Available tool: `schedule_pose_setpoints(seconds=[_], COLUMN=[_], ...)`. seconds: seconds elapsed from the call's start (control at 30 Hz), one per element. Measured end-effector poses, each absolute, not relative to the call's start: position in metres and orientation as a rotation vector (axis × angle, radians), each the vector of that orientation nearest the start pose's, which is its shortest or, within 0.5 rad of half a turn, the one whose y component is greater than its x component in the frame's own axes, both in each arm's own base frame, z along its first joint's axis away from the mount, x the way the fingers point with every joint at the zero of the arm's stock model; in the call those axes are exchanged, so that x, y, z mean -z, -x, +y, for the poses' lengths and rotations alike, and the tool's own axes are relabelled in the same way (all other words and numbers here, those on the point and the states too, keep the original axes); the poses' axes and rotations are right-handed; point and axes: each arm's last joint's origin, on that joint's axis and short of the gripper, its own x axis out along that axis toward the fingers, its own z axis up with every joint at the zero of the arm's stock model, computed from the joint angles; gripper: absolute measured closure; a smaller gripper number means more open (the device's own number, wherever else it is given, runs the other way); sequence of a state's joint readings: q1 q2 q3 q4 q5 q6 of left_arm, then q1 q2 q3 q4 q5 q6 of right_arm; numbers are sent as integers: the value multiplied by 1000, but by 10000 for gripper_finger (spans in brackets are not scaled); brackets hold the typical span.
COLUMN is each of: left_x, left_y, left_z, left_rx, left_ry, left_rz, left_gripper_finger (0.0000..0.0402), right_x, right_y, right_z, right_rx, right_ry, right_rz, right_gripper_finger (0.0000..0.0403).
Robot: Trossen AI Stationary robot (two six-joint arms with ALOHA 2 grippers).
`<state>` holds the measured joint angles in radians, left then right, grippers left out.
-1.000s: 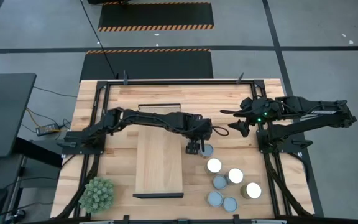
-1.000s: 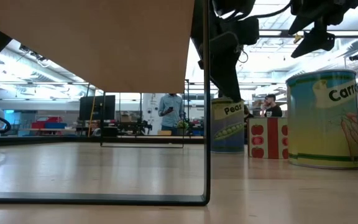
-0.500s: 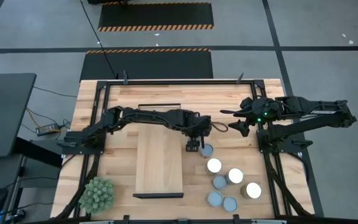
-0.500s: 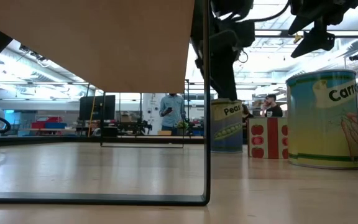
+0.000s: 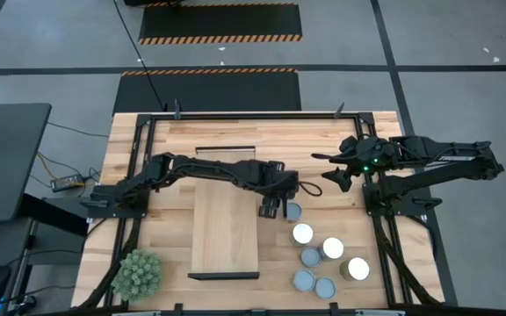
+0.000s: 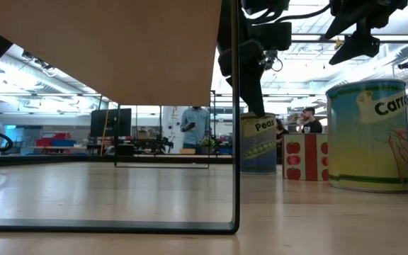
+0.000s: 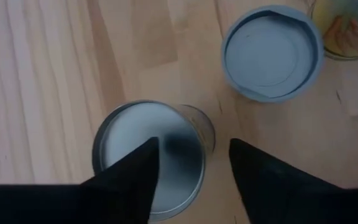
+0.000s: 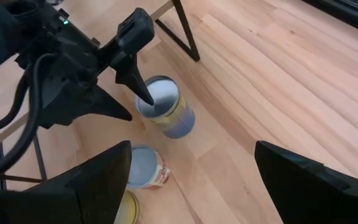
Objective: Pick and place cans onto a shelf
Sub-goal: Put the canned peas on the shelf
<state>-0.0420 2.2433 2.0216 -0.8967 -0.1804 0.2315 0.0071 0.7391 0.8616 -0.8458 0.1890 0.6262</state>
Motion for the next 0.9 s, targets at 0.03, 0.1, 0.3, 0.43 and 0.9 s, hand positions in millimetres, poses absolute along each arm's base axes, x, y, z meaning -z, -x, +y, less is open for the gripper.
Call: schedule_pose_setpoints(seconds=[0.03,0.1,0.3,0.43,0.9], left_x=[-228,-228,-224,-222,-222], left_y=[-479,-479,-480,-479,-479], left_z=[-15,-15,-15,-15,-12], left_rx=[6,11,31,29,63], left_ry=[-331,-339,-369,-380,-374], left_rz=[1124,1124,1130,1153,1147], left_gripper_finger=[227,247,281,284,393], right_x=[-307,-307,-308,-308,-310], right_y=[-133,-133,-133,-134,-135], right_z=[-5,-4,-4,-4,-4], right_rx=[392,392,390,389,382], right_ry=[-526,-526,-528,-528,-535], right_rz=[639,639,631,629,603], right_gripper_finger=[54,54,54,54,54])
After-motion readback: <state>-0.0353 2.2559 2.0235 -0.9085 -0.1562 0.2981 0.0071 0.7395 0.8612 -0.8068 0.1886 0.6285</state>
